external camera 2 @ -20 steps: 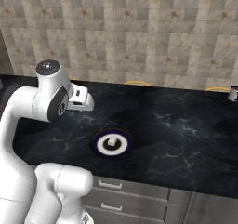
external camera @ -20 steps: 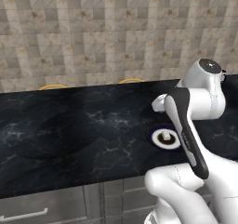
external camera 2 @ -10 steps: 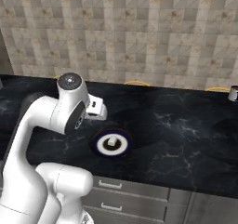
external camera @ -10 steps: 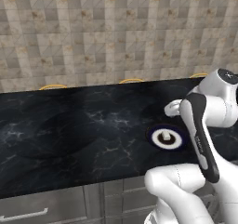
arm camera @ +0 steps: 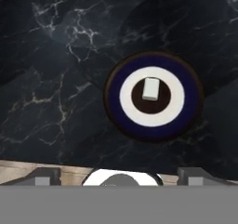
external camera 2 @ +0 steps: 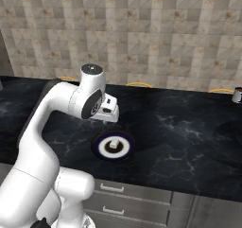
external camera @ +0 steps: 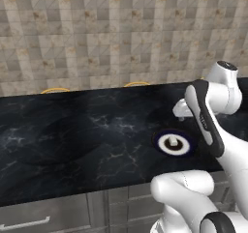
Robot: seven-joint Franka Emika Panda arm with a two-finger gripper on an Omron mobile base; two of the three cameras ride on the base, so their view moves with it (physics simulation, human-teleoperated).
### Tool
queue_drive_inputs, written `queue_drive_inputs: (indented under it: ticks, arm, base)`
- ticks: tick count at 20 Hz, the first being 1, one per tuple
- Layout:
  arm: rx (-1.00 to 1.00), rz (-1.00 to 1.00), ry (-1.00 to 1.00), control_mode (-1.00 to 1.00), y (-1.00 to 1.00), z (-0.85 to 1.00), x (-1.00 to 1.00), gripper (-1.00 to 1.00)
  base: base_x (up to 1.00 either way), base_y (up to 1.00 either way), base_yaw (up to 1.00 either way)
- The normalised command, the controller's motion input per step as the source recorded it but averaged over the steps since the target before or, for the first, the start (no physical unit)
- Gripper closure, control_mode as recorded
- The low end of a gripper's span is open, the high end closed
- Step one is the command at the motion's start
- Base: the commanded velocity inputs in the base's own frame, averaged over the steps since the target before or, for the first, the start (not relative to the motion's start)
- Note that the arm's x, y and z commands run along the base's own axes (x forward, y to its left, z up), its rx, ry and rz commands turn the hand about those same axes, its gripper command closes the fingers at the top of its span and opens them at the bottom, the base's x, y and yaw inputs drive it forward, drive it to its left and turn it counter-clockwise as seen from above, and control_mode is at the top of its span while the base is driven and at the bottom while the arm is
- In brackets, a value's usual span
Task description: Pick up the marshmallow and place it in the cup of hot chocolate on the dining counter.
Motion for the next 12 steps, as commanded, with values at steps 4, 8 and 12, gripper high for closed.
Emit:
queue_drive_inputs:
  ticks: [4, 8, 12]
  arm:
    - [0.00, 0.00, -0.03, -1.00, -0.24, -0.48, 0.00, -1.00]
    - [0.00, 0.00, -0.15, -1.00, -0.16, -0.61, 0.00, -1.00]
    - [0.00, 0.00, -0.08, -1.00, -0.07, -0.58, 0.08, -1.00]
  base:
    - [0.00, 0.00, 0.00]
    - [0.00, 0.00, 0.00]
    - [0.00, 0.00, 0.00]
